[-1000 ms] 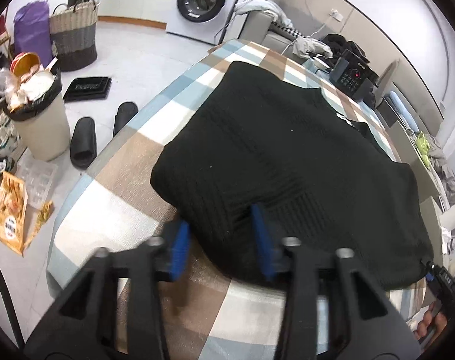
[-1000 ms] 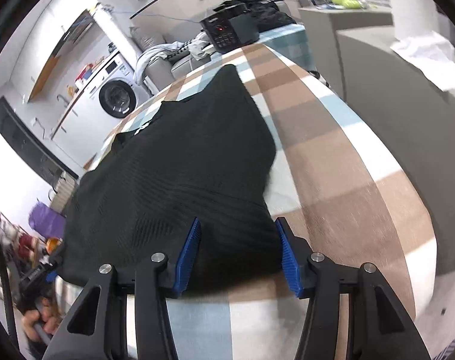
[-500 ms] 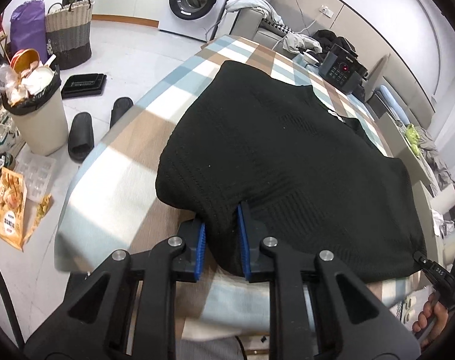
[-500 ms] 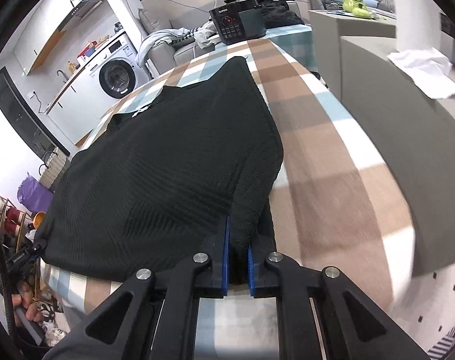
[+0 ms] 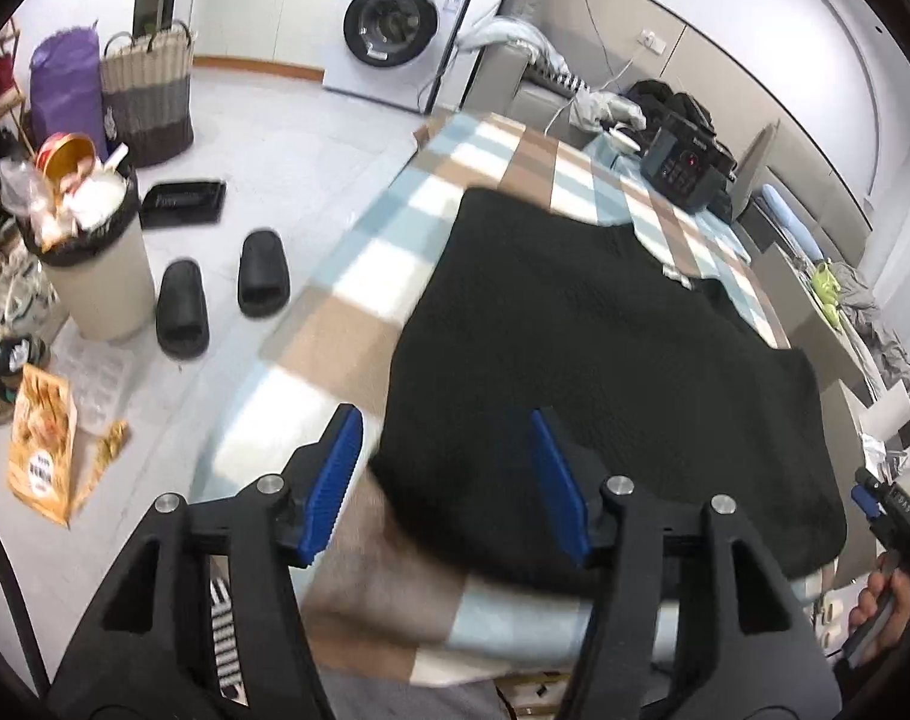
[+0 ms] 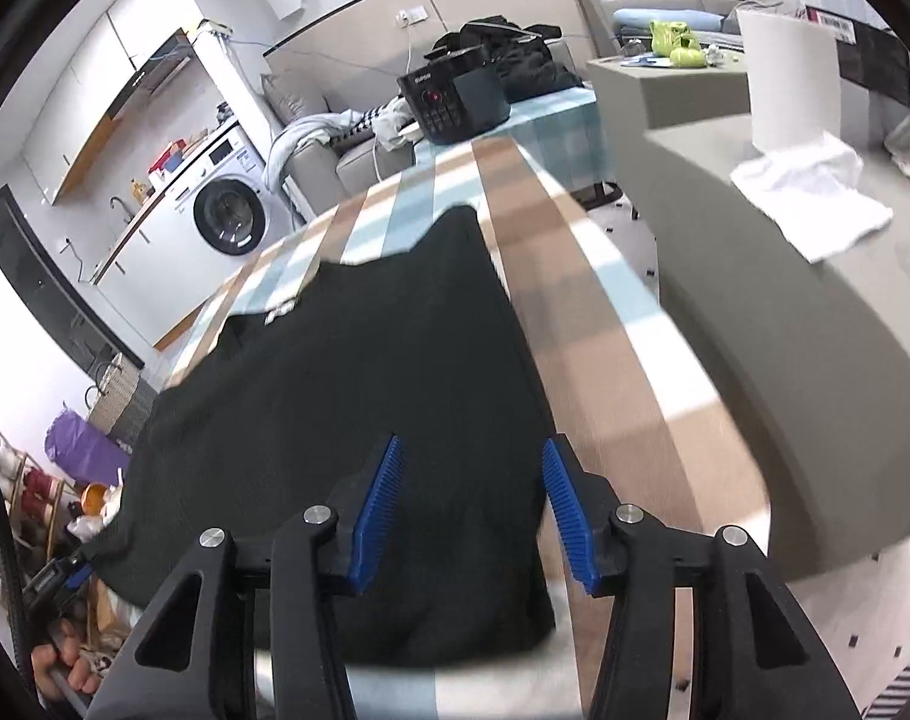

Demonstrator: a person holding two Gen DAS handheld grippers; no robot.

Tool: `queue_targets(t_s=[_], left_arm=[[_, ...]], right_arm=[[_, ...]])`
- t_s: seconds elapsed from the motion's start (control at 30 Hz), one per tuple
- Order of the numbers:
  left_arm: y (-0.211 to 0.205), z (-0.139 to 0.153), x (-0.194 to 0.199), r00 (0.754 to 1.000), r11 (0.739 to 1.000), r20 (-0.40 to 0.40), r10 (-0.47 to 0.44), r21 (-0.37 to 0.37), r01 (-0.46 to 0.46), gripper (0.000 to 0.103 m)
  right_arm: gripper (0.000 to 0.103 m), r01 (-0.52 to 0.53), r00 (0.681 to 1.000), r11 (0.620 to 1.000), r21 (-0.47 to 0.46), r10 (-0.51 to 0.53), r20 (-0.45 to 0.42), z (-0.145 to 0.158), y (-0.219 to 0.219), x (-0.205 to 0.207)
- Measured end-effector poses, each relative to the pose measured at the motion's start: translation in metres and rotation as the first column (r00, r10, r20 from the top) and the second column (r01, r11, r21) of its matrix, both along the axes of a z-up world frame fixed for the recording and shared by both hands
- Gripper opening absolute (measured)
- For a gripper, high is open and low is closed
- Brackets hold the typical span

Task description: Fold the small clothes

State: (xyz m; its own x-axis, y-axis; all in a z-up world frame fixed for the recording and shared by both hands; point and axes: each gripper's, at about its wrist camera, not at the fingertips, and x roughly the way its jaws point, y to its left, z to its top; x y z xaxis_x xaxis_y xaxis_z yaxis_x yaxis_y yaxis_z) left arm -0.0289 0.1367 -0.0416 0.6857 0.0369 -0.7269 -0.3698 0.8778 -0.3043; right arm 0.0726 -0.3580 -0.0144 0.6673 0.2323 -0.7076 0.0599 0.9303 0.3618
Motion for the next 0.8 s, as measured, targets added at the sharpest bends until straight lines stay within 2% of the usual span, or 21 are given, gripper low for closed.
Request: queue_targets(t_s=[0.17,0.47,0.63,0.73,0.8], left_arm=[[0.01,0.015,0.045,1.0,0.999,-0.007,-0.03,0.025,0.03,0.056],[0.03,0.018,0.157,0.995,0.997,-0.057,-0.076,-0.01,0.076,0.056],[0.042,-0.005,0.216,0.989,0.998,-0.136,-0.057,-0.008,0.057,0.056],[0.043,-0.026,0.238,0.98,0.998,-0.189,-0.06,-0.036,0.054,0.056],[0.039,-0.033,0.247,0.977,0.998,-0.203,-0.066,-0.023,0.063,0.056]], right_arm=[[0.051,-0.007,1.0,1.0,0.001,0.007,0.009,0.007,0.004,0.037],[0.051,-0.006,1.0,1.0,0.012,0.005,0.017,0.022,0.007,0.097],[0.052,0.009,1.0,1.0,0.008,-0.009,-0.017,0.013,0.002,0.133],[0.052,0.018,0.998,0.999,0.028,-0.016,-0.064,-0.003,-0.004,0.15],[0.052,0.027,0.995,0.999,0.018,-0.026,-0.094,-0.013,-0.009,0.157]])
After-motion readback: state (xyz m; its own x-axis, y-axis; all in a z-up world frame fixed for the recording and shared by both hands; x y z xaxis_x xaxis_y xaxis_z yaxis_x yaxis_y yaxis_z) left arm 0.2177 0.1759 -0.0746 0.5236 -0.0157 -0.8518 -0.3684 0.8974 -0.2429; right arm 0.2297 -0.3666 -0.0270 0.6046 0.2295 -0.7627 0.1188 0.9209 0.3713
